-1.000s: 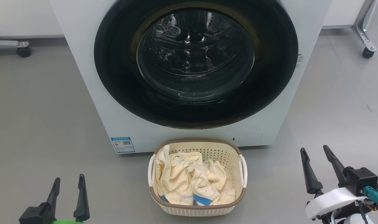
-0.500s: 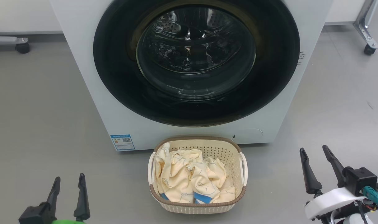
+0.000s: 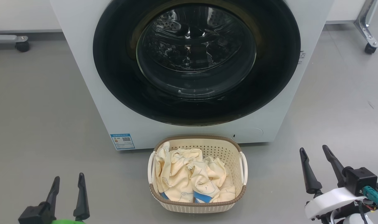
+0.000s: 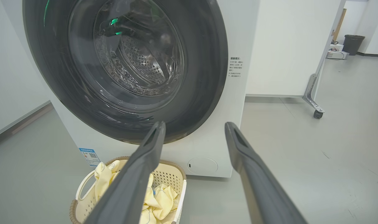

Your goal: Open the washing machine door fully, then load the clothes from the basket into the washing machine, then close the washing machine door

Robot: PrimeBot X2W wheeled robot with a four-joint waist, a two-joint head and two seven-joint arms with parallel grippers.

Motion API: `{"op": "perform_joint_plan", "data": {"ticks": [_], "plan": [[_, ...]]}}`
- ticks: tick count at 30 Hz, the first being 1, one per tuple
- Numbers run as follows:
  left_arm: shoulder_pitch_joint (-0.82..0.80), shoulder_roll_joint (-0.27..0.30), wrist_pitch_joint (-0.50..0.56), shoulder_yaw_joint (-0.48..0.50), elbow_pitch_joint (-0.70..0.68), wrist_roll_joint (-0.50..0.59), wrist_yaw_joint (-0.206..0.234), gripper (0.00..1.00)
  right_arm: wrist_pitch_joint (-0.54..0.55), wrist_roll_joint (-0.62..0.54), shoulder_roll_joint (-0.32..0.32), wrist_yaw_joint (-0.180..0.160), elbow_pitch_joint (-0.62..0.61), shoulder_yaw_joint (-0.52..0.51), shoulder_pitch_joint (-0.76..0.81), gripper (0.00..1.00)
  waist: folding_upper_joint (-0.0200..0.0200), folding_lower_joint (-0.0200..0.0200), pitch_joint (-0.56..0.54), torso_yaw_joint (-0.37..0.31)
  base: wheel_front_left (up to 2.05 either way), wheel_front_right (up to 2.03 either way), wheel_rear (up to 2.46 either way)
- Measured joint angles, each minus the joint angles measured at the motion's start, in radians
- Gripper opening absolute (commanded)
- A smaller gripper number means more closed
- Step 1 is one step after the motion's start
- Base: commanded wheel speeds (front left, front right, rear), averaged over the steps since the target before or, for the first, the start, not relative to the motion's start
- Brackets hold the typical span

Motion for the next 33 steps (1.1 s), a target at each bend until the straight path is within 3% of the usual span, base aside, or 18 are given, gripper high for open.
{"op": "perform_joint_plan", "data": {"ticks": [17,33], "plan": [[0.000,-0.002,0.000,0.007,-0.010,0.000,0.000,1.00,0.000,0.000,0.004,0.000,0.000,0.000,0.000,1.00,0.0000,0.0000,0.005,-0.006,0.37,0.37,-0.74],[-0.001,-0.004,0.000,0.026,-0.013,-0.012,0.000,1.00,0.000,0.000,0.005,0.000,0.000,0.007,0.000,1.00,0.0000,0.0000,0.010,-0.007,0.76,0.76,-1.51]]}}
